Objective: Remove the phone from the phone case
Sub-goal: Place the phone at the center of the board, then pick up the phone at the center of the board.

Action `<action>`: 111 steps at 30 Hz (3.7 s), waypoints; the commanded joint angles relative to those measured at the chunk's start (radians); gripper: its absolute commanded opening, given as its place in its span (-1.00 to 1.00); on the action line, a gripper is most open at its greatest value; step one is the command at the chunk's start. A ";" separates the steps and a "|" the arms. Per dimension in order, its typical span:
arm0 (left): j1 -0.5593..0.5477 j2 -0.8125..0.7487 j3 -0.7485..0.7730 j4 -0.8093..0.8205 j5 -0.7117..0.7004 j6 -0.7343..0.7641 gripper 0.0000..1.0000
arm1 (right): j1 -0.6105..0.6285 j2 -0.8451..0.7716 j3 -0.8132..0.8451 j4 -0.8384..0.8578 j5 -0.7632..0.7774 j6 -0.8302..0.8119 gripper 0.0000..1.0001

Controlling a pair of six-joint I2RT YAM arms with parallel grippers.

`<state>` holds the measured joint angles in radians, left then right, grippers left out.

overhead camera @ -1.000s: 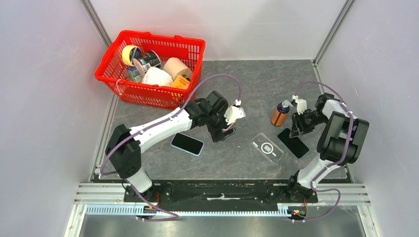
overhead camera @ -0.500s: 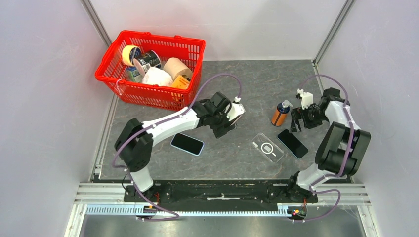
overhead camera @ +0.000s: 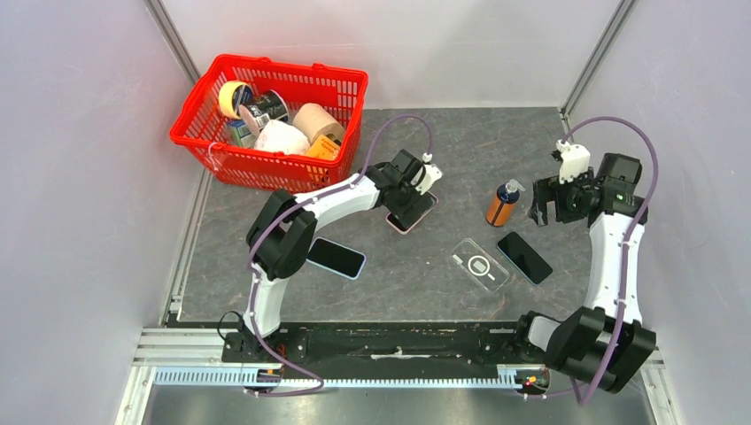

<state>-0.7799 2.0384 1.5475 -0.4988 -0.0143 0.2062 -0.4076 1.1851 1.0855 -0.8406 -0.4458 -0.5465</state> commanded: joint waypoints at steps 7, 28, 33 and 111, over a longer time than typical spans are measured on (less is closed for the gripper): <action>0.004 0.108 0.155 0.004 0.055 -0.077 1.00 | 0.004 -0.162 -0.006 -0.049 -0.026 0.129 0.94; 0.020 0.222 0.225 -0.014 0.059 -0.079 1.00 | 0.004 -0.231 -0.019 -0.137 -0.091 0.120 0.94; 0.021 0.244 0.226 -0.030 0.062 -0.079 1.00 | 0.004 -0.226 -0.023 -0.138 -0.099 0.124 0.94; 0.012 -0.612 -0.300 0.077 0.252 0.148 -0.96 | 0.681 0.342 0.290 0.236 -0.333 0.486 0.94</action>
<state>-0.7597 1.4731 1.2369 -0.4694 0.2379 0.3099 0.2474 1.4967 1.3033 -0.6857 -0.6380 -0.1226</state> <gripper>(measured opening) 0.758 0.971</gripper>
